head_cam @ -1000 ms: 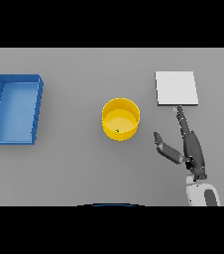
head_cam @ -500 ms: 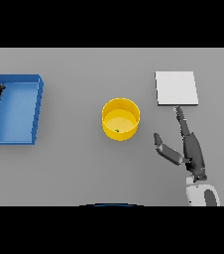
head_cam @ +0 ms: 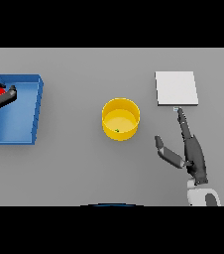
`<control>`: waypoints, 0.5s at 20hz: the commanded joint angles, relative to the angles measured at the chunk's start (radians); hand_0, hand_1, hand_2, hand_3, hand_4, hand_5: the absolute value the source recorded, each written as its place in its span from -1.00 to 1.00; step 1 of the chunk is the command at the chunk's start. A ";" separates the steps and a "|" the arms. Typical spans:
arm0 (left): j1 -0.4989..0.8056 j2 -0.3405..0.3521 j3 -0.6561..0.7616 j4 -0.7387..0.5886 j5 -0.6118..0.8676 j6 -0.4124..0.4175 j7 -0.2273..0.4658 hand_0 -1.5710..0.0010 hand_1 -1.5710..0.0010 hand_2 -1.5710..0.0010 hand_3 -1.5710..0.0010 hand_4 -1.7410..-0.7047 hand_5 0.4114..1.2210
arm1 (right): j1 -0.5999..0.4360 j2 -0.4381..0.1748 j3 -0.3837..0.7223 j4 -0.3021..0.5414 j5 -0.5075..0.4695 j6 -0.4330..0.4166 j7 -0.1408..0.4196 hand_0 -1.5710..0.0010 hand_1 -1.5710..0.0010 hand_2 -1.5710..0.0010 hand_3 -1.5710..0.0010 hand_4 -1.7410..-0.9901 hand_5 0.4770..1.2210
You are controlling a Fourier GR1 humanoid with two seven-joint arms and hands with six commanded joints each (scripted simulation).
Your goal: Pick up the red beaker and tilt it to pour out 1 green nut into yellow bowl. Pick up the yellow bowl and place it on the metallic measuring scale.
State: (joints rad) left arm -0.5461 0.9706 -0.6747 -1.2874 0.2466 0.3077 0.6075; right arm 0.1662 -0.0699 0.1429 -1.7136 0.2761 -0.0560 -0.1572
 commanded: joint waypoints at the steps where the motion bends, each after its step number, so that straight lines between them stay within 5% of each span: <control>1: 0.007 0.005 0.000 0.002 0.009 -0.017 -0.009 0.39 0.51 0.50 0.53 0.67 -0.26 | -0.002 -0.001 0.001 0.005 0.004 0.000 0.007 1.00 1.00 1.00 1.00 0.48 -0.49; 5: 0.010 0.001 0.007 -0.006 0.030 -0.033 -0.027 0.75 0.80 0.80 0.81 0.81 -0.34 | -0.002 0.009 0.011 0.010 0.006 0.003 0.015 1.00 1.00 1.00 1.00 0.47 -0.49; 10: -0.002 -0.012 0.042 0.018 0.039 -0.001 -0.089 0.92 0.93 0.93 0.94 0.84 -0.35 | -0.015 -0.015 0.013 -0.003 0.056 -0.016 0.048 1.00 1.00 1.00 1.00 0.43 -0.51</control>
State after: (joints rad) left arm -0.5485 0.9590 -0.6325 -1.2690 0.2856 0.3070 0.5180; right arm 0.1511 -0.0859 0.1552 -1.7164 0.3320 -0.0726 -0.1099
